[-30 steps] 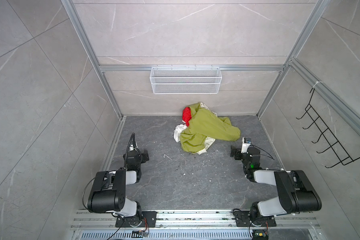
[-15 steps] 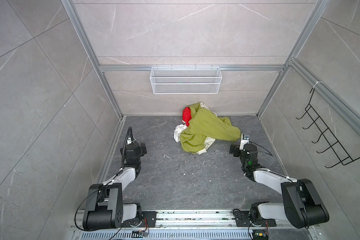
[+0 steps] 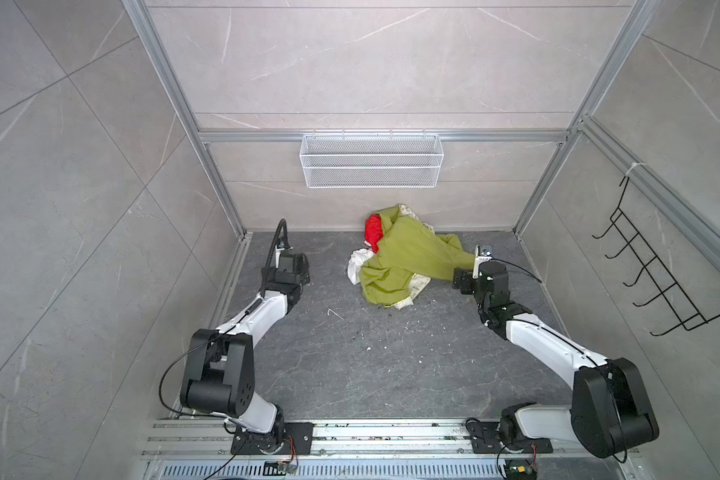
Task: Pick out a specific cloth from the pile
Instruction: 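Reach the left gripper onto the red cloth while the right presses green cloth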
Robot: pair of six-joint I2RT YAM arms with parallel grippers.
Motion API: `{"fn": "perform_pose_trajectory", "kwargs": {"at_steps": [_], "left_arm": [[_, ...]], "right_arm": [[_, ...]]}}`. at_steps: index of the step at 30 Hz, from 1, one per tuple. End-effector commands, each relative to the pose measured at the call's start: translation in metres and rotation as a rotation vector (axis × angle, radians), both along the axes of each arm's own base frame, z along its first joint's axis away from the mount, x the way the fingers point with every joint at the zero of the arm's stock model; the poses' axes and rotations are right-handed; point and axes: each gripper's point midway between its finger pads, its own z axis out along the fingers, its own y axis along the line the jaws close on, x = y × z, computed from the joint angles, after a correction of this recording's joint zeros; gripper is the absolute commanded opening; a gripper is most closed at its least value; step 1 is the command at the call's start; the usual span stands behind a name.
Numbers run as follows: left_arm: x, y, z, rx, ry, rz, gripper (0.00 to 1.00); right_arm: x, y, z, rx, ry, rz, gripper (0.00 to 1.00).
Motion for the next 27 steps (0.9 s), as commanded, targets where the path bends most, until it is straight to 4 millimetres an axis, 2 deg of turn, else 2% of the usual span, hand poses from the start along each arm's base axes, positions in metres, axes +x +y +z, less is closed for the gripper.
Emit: {"fn": "perform_pose_trajectory", "kwargs": {"at_steps": [1, 4, 6, 9, 14, 21, 27], "left_arm": [[0.007, -0.042, 0.009, -0.112, 0.019, -0.106, 0.92], [0.013, -0.077, 0.015, -0.266, 0.021, -0.221, 0.89], [0.017, -0.099, 0.023, -0.357, 0.006, -0.308, 0.87], [0.024, -0.12, 0.032, -0.436, -0.016, -0.394, 0.86], [0.04, -0.142, 0.038, -0.504, -0.037, -0.475, 0.85], [0.076, -0.168, 0.036, -0.541, -0.094, -0.581, 0.8], [0.113, -0.186, 0.021, -0.657, -0.122, -0.628, 0.73]], "right_arm": [[-0.004, 0.027, -0.004, 0.124, 0.05, 0.108, 1.0], [-0.004, 0.05, 0.008, 0.228, 0.014, 0.203, 1.0], [-0.002, 0.058, 0.012, 0.275, 0.008, 0.231, 1.0], [0.001, 0.064, 0.016, 0.302, 0.011, 0.252, 1.0], [0.005, 0.069, 0.021, 0.315, -0.004, 0.274, 1.0], [0.012, 0.077, 0.025, 0.327, -0.007, 0.311, 1.0], [0.015, 0.087, 0.03, 0.348, -0.003, 0.352, 1.0]]}}
